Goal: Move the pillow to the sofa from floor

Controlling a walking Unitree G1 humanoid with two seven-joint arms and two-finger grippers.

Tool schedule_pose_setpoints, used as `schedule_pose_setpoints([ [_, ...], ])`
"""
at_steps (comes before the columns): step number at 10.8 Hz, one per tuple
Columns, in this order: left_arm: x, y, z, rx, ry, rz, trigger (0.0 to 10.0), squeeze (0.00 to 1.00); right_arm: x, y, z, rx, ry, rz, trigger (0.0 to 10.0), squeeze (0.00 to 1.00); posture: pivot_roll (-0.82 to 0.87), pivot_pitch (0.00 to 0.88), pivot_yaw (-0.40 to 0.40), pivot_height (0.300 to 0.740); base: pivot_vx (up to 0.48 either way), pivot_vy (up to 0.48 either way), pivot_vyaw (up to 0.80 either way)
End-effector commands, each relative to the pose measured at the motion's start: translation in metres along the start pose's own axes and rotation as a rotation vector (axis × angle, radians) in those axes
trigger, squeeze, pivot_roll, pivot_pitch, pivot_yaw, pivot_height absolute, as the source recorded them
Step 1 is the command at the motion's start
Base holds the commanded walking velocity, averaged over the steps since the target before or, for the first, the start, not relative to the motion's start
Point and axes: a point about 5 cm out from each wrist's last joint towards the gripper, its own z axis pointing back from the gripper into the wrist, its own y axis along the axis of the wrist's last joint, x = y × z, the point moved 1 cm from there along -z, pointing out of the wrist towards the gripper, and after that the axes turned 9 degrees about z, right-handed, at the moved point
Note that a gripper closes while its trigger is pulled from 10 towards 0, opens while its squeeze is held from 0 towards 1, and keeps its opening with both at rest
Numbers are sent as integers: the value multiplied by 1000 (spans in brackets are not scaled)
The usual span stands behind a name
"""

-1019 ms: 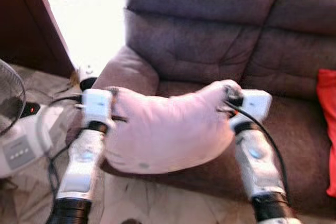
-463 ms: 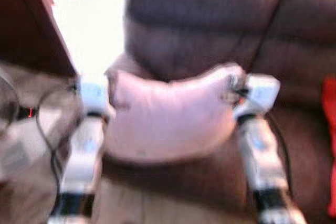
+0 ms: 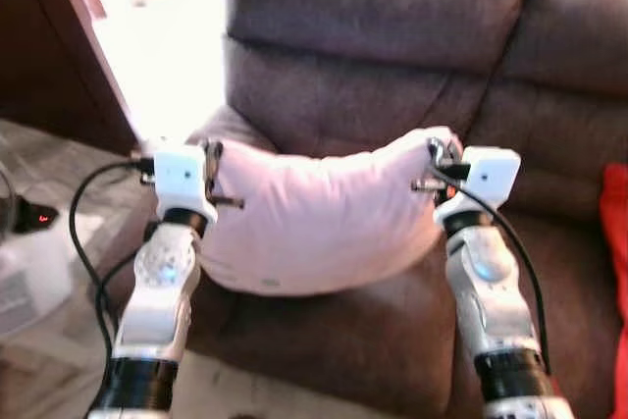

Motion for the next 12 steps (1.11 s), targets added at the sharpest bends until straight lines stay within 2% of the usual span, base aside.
schedule_pose_setpoints([
  [1, -7, 17, -2, 69, 14, -22, 10000, 0, -17, 17, -4, 78, 71, -4, 10000, 0, 172, 136, -31, 740, 274, 0, 763],
  [3, -9, 16, -2, 64, 27, -22, 10000, 0, -16, 16, -3, 66, 69, -25, 10000, 0, 172, 139, -32, 740, 272, 0, 759],
  [9, -12, 12, -3, 50, 56, -15, 10000, 0, -14, 6, -5, 13, 62, -44, 10000, 0, 174, 139, -35, 740, 273, 0, 0],
  [12, -15, 6, -3, 28, 87, -9, 10000, 0, -13, 4, -20, -9, 61, -43, 10000, 0, 177, 140, -38, 740, 271, 0, 0],
])
